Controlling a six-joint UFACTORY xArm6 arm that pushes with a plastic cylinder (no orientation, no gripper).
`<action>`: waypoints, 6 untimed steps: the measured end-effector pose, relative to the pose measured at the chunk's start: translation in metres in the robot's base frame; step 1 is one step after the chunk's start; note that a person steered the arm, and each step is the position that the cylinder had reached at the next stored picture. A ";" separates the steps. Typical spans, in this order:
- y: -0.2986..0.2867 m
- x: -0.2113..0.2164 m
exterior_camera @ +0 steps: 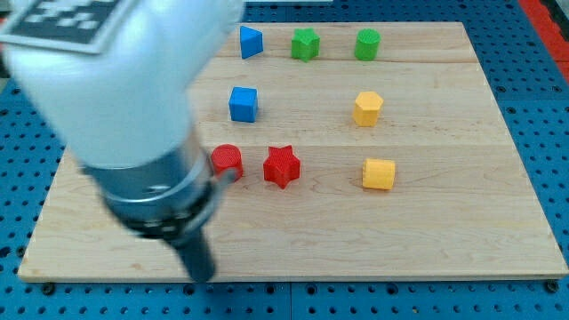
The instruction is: Push the yellow heart towards the red star
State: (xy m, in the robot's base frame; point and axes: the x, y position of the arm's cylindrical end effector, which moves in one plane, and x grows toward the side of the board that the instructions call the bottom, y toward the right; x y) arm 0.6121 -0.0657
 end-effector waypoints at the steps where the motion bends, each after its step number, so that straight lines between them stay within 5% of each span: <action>1: 0.106 -0.016; 2: 0.194 -0.040; 3: 0.219 -0.077; 6: 0.201 -0.124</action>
State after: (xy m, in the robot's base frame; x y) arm 0.4885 0.1355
